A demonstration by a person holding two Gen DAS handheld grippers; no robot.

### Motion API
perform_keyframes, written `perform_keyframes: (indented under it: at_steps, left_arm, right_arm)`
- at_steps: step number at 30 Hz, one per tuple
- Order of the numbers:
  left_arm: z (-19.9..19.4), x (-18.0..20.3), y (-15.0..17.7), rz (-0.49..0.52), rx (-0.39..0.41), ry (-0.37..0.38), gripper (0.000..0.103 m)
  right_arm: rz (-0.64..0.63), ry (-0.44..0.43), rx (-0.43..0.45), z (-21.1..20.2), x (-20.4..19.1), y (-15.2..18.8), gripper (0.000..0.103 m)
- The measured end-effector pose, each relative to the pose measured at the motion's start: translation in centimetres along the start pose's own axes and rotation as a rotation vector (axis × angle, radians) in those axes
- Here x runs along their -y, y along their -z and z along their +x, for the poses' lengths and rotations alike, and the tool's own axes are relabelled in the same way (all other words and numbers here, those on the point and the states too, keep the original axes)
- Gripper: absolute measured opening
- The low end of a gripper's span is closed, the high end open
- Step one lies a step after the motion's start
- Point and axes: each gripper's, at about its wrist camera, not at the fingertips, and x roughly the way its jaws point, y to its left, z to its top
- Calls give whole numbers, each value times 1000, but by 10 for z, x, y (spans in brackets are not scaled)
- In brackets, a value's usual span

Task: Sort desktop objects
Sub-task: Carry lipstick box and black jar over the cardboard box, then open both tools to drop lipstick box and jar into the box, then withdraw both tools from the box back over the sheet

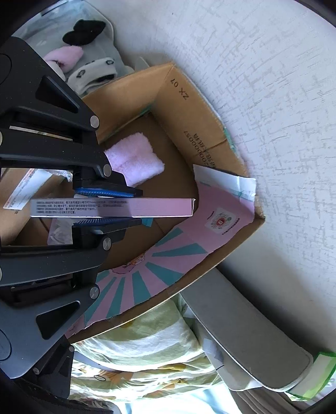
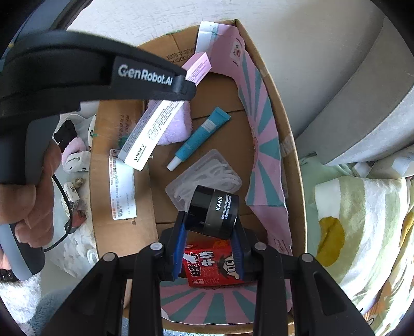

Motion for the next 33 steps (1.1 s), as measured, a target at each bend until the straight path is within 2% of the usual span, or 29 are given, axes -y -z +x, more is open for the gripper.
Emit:
perform_keyframes:
  at_steps: [7,9,10,11,12,13,14,17,20,24,26,33]
  left_arm:
    - [-1,1,-4,-23,15,4,13]
    - [-4,-1,-6,-47,13,27,14]
    - [-5,-2,-7,-65,8,37,21]
    - [-7,-2,-7,-71,5,39,49]
    - [-8,-1,-8,-70,8,40,75]
    - [-12,0,-7,-68,26,49,100]
    - [-16,1,-6,-63,49,56,103]
    - [-28,6,1,-43,101,70,103]
    - [-37,6,8,-37,133,66,103]
    - [-43,2,21,-61,145,77,103]
    - [-58,-11,16,-77,149,90,103]
    - [-83,-34,40,-117,171,110,103]
  right_arm:
    - [-47,-24,-10,7,-5,0,29]
    - [-49,-28,10,4,-5,0,30]
    - [-45,-33,23,0,-5,1,36]
    - [-42,-39,31,-2,-5,2,45]
    - [-37,-46,38,-4,-4,2,74]
    - [-31,-56,45,-7,-4,4,99]
    - [-33,-69,55,-10,-3,5,102]
    - [-27,-99,84,-19,-2,9,102]
    - [-22,-93,115,-25,-1,13,102]
    - [-27,-96,141,-31,-5,16,102]
    - [-40,-95,158,-34,-7,19,102]
    - [-68,-125,207,-49,-20,30,102]
